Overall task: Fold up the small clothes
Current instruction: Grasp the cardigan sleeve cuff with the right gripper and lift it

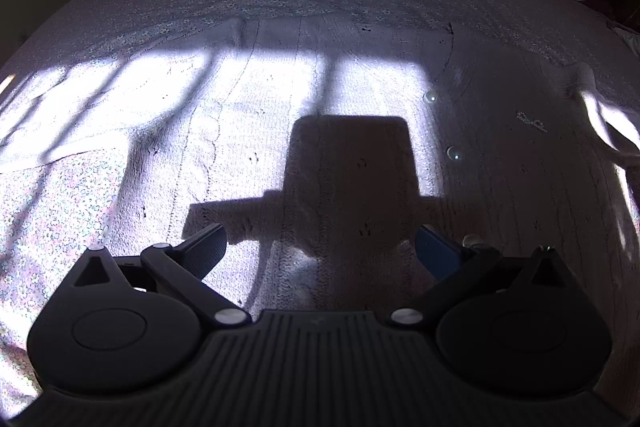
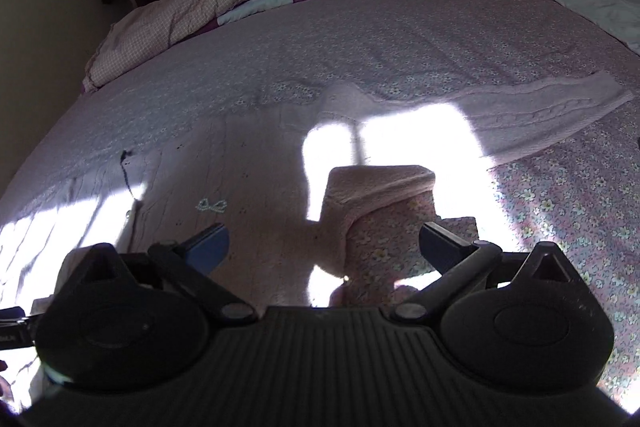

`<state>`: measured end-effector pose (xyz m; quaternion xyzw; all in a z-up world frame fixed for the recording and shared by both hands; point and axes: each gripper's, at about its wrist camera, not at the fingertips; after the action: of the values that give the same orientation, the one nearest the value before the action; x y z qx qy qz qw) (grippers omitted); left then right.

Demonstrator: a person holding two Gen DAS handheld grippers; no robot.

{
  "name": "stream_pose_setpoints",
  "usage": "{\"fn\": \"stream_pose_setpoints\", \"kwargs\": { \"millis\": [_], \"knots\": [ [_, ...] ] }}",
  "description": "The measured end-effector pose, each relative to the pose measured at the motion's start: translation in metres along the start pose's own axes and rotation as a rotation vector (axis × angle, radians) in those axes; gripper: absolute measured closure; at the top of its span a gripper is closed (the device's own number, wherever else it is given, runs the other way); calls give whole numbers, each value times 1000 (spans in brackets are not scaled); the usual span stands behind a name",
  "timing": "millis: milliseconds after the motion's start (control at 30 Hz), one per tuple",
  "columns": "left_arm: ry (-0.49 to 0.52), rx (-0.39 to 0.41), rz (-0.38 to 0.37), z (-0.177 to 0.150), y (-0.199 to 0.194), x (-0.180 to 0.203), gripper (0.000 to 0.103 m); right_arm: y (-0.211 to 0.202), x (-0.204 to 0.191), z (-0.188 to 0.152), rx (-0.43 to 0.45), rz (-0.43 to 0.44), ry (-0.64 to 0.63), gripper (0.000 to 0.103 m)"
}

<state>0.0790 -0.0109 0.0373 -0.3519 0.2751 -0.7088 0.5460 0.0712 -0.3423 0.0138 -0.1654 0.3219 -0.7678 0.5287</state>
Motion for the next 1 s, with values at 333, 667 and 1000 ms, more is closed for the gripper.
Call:
{"fn": "stream_pose_setpoints", "kwargs": {
  "millis": [333, 667, 1000],
  "knots": [
    [-30, -46, 58, 0, 28, 4, 0, 80, 70, 29, -14, -131, 147, 0],
    [-15, -55, 88, 1, 37, 8, 0, 137, 112, 54, 41, -99, 279, 0],
    [24, -41, 78, -6, 29, 18, 0, 131, 148, 66, 103, -121, 406, 91]
  ]
}}
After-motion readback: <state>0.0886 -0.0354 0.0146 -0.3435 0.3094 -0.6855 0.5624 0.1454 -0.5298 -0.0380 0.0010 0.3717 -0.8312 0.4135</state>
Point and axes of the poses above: each gripper's, at about its wrist camera, not at the fingertips, and y roughly the way its jaws point, x to its right, z to its top, and after that the axes turned 14 degrees about -z, right-handed
